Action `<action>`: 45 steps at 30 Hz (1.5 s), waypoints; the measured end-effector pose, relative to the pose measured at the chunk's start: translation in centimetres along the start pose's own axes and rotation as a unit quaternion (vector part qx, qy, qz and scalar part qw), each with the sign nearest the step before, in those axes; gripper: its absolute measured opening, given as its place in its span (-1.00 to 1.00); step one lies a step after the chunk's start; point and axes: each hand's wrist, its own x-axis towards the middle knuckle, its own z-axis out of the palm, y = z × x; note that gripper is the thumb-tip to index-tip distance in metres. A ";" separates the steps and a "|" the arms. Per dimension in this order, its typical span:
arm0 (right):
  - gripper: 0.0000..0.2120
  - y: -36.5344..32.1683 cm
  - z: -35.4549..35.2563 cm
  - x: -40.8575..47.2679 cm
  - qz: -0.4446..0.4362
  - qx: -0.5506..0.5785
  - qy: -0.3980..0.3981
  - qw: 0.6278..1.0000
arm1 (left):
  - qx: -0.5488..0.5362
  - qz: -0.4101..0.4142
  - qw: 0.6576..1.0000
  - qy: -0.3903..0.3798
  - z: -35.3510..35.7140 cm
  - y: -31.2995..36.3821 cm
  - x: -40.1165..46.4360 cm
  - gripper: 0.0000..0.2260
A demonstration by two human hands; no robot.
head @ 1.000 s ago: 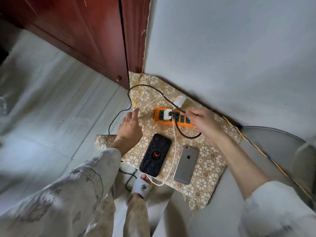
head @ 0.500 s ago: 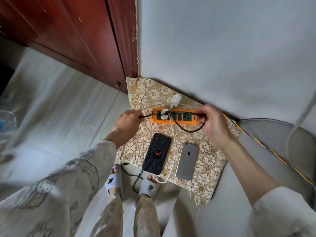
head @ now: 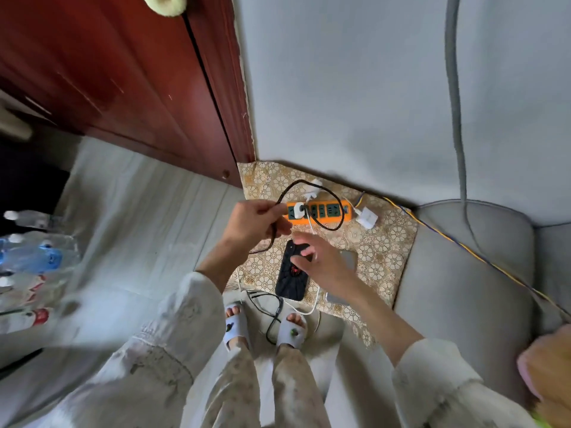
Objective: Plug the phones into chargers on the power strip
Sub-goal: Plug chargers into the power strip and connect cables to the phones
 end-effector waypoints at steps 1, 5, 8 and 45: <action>-0.53 -0.6 0.5 -0.3 -0.002 0.013 -0.033 0.999 | -0.033 -0.011 0.999 -0.010 0.2 1.1 -0.4 -0.89; -0.53 -2.9 1.4 -1.0 -0.003 0.072 -0.038 0.997 | -0.095 -0.026 0.994 -0.036 0.6 4.3 -1.6 -0.92; -0.67 -4.0 1.2 -1.3 -0.004 0.093 0.001 0.996 | -0.100 -0.025 0.993 -0.056 0.5 5.1 -2.2 -0.91; -0.76 -0.5 6.4 -1.8 0.141 0.571 0.127 0.799 | 0.469 0.060 0.881 -0.002 -8.7 -20.2 -1.2 -0.77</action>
